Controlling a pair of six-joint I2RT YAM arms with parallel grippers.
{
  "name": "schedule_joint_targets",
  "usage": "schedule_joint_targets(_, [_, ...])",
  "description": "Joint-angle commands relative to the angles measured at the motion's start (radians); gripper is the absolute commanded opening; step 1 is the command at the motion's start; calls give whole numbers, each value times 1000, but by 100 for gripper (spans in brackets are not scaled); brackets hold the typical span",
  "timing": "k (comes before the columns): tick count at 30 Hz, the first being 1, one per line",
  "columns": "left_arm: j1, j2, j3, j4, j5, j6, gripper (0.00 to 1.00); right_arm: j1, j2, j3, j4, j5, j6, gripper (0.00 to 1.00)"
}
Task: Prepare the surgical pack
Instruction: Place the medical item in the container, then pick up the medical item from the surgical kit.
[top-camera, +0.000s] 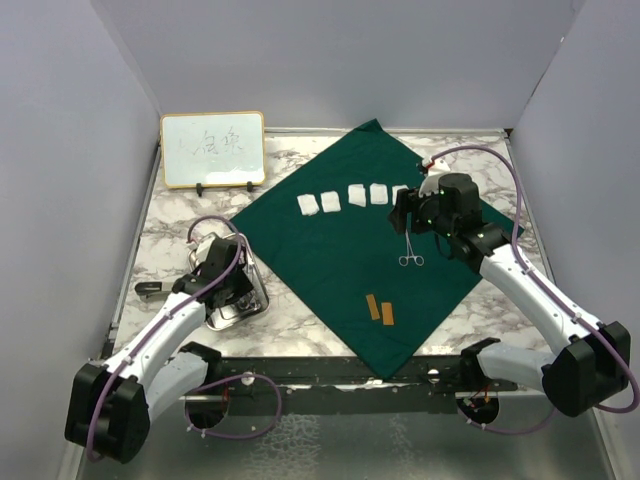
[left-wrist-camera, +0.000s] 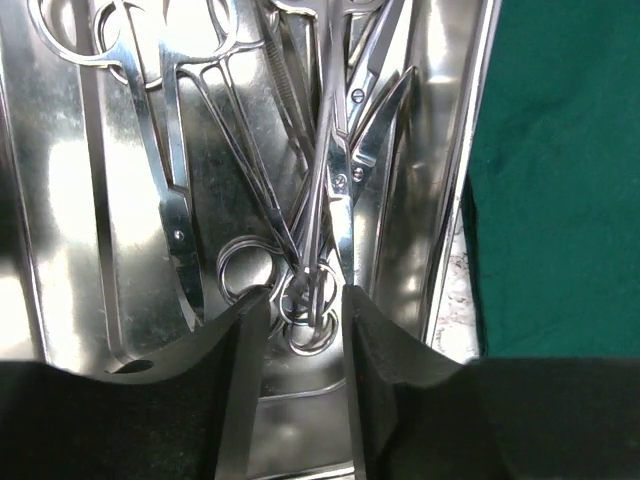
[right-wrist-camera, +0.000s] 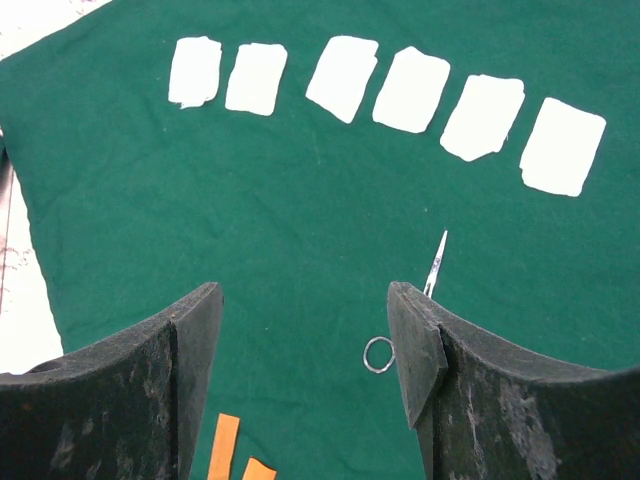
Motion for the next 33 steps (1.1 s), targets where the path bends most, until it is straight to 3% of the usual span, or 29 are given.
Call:
schedule_joint_targets(1, [12, -4, 9, -42, -13, -27, 45, 3, -2, -8, 29, -26, -8, 67])
schedule_joint_targets(4, [10, -19, 29, -68, -28, -39, 55, 2, -1, -8, 29, -25, -7, 67])
schedule_joint_targets(18, [11, -155, 170, -55, -33, 21, 78, 3, 40, 4, -5, -10, 12, 64])
schedule_joint_targets(28, [8, 28, 145, 276, 280, 76, 78, 3, 225, 45, -149, 96, 100, 48])
schedule_joint_targets(33, [-41, 131, 176, 366, 359, 94, 78, -1, 343, 80, -211, 174, 116, 43])
